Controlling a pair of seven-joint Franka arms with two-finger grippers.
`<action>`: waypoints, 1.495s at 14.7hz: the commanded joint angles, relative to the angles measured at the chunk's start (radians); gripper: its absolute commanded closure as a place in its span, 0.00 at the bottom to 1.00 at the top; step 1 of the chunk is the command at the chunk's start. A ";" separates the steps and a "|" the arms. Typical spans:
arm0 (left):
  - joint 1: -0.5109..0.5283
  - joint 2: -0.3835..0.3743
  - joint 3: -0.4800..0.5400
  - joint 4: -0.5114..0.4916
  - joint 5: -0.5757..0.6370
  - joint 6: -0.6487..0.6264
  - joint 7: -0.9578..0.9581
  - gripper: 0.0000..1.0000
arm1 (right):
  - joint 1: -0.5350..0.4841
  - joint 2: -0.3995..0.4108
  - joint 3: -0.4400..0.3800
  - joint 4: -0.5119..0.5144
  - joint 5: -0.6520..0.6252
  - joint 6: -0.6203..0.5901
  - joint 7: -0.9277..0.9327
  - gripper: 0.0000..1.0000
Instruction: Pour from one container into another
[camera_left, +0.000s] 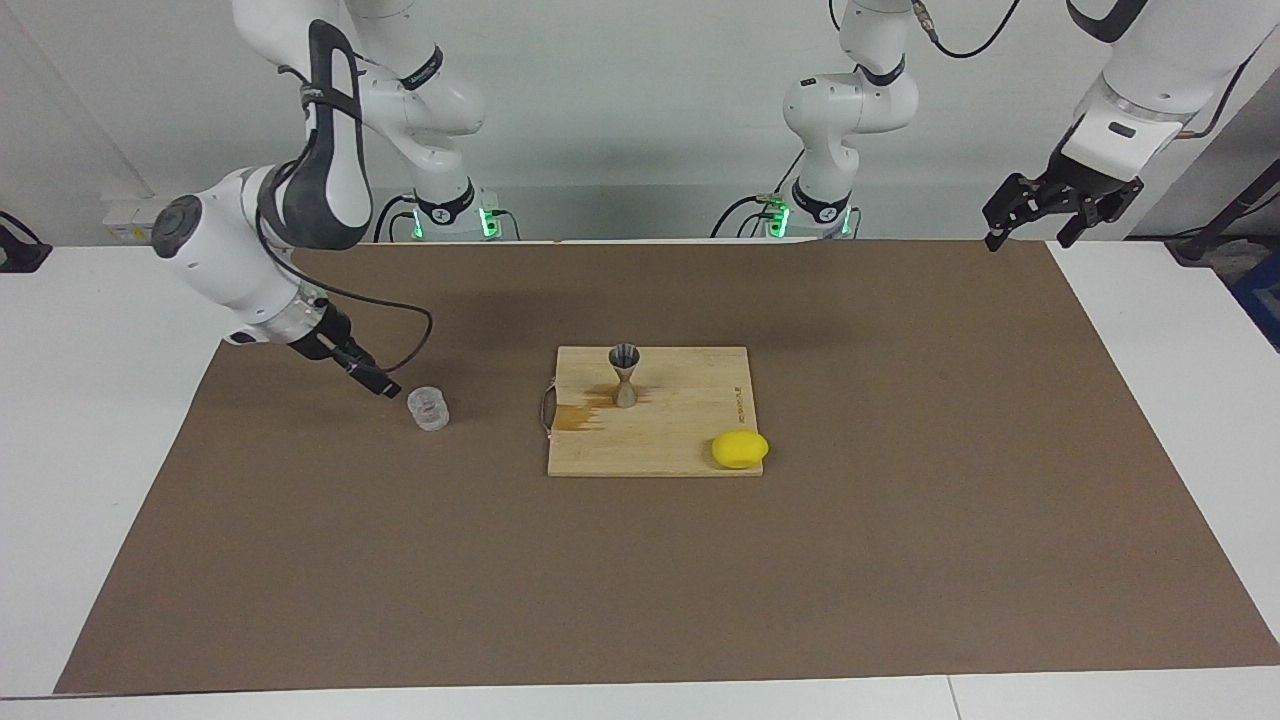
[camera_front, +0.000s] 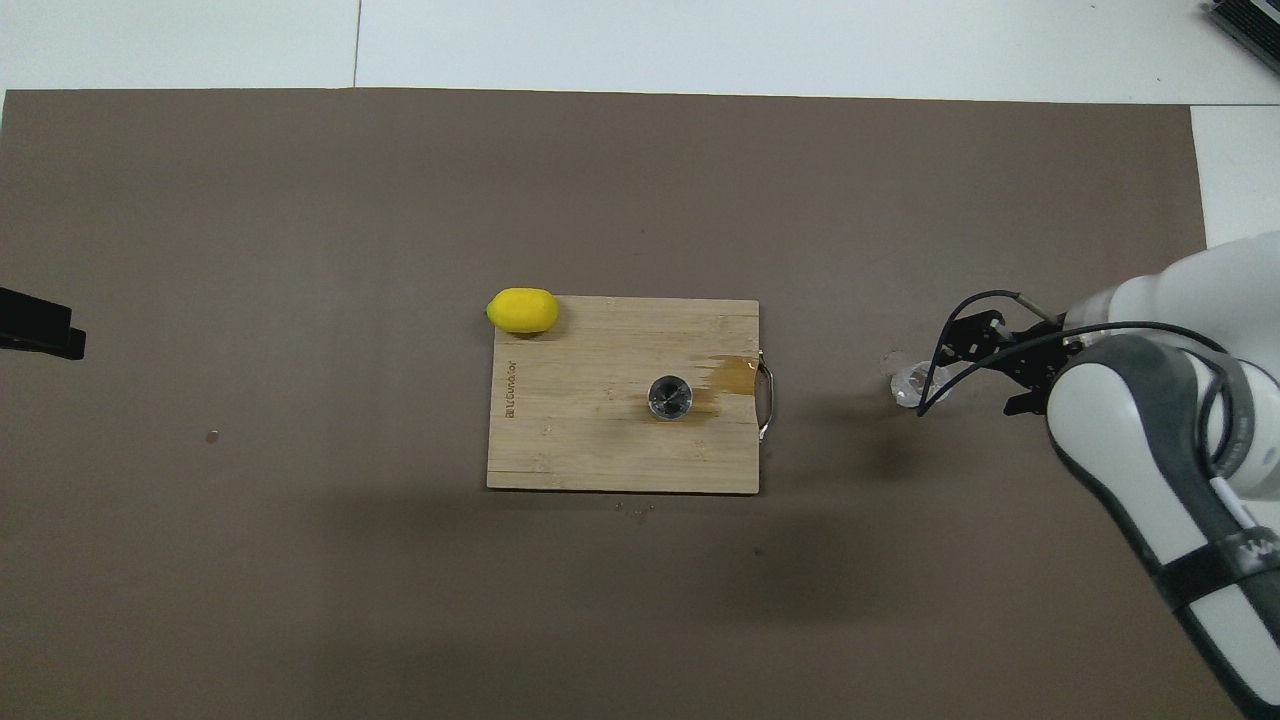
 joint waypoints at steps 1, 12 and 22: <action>-0.011 -0.031 0.006 -0.038 -0.008 0.021 -0.015 0.00 | 0.061 -0.043 0.002 0.032 -0.122 -0.032 -0.050 0.00; -0.011 -0.031 0.006 -0.040 -0.008 0.021 -0.015 0.00 | 0.078 -0.033 0.008 0.434 -0.252 -0.349 -0.139 0.00; -0.011 -0.032 0.007 -0.040 -0.008 0.021 -0.015 0.00 | 0.059 -0.065 -0.004 0.427 -0.174 -0.437 -0.257 0.00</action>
